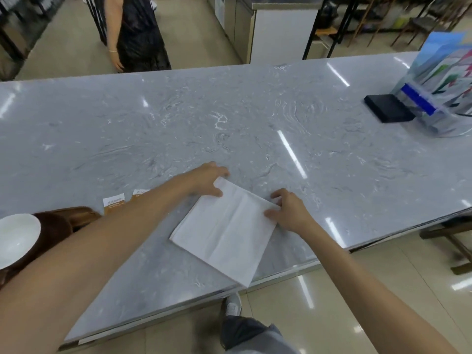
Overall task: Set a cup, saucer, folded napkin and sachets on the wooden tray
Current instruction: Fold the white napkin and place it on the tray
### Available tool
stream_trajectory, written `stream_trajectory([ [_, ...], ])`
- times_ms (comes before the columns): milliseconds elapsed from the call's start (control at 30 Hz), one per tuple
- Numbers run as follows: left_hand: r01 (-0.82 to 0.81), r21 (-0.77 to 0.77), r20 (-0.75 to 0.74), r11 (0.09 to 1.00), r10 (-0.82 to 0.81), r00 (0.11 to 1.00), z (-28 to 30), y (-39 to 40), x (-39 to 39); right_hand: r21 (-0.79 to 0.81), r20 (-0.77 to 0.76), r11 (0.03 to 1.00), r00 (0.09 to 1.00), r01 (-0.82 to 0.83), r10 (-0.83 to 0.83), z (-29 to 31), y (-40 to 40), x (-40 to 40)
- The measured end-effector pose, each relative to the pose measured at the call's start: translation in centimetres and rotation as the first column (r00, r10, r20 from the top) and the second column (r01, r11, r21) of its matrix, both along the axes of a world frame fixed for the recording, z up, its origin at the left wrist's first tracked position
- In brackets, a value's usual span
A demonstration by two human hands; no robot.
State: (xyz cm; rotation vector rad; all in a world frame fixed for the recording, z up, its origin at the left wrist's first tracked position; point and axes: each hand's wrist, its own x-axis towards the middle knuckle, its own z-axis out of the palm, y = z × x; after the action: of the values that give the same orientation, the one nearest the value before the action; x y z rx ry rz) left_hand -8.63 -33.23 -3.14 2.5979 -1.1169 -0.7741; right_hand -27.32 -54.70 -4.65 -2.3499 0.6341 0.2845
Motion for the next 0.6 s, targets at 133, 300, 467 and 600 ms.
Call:
stream_trajectory([
  [133, 0.033, 0.050, -0.069, 0.998, -0.029, 0.997, 1.0, -1.5, 1.1, 0.201, -0.039, 0.979, 0.999, 0.032, -0.025, 0.9, -0.6, 0.4],
  [300, 0.098, -0.011, -0.050, 0.995, -0.099, 0.994, 2.6, -1.1, 1.4, 0.321, 0.065, 0.947, 0.998, -0.009, -0.012, 3.2, -1.9, 0.9],
  [467, -0.037, -0.255, -0.129, 0.966, 0.004, 0.992, 6.6, 1.4, 2.0, 0.378, 0.193, 0.925, 0.980, -0.038, -0.038, 6.2, -4.1, 1.6],
  [600, -0.100, -0.390, -0.085, 0.915, 0.073, 0.994, 10.0, 2.6, 2.2, 0.376, 0.307, 0.924, 0.950, -0.070, -0.053, 8.4, -5.3, 2.7],
])
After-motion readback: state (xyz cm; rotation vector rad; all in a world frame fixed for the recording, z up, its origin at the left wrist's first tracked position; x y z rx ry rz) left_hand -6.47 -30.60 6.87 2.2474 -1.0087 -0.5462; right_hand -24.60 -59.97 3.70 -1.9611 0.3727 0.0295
